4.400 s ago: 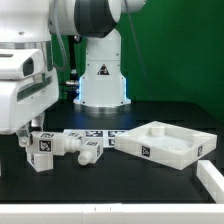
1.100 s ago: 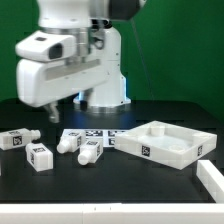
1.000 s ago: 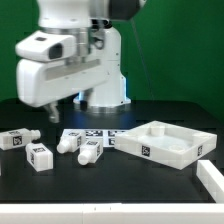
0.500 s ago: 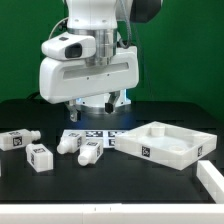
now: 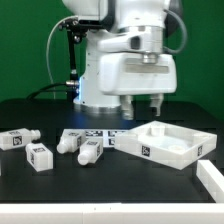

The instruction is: Assemble square table

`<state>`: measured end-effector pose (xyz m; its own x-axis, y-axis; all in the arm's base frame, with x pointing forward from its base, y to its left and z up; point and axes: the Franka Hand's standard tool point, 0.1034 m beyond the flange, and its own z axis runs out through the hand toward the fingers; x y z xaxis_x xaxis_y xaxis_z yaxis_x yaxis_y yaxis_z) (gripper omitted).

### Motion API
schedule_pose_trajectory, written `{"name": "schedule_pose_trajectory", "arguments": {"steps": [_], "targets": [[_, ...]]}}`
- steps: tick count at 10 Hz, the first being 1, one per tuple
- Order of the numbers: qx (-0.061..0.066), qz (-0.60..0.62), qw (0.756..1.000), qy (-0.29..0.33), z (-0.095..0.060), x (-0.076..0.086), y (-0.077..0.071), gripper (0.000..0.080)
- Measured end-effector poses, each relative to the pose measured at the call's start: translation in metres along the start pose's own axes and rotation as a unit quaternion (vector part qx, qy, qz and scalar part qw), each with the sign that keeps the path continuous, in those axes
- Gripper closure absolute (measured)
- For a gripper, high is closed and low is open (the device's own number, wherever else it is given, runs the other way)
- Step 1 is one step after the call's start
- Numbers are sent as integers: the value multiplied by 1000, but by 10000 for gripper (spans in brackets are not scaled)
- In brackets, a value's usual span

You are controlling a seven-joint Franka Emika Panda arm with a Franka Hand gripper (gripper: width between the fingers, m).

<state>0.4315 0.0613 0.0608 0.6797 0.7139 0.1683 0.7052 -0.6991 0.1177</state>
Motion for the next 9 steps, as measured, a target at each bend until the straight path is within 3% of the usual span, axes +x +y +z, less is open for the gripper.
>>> {"name": "schedule_pose_trajectory", "arguments": {"steps": [3, 5, 7, 9], "targets": [[4, 1, 1000, -6, 4, -3, -1, 151], [21, 8, 999, -23, 30, -13, -6, 151], [32, 12, 999, -30, 49, -4, -9, 151], [34, 10, 999, -29, 54, 5, -6, 151]]}}
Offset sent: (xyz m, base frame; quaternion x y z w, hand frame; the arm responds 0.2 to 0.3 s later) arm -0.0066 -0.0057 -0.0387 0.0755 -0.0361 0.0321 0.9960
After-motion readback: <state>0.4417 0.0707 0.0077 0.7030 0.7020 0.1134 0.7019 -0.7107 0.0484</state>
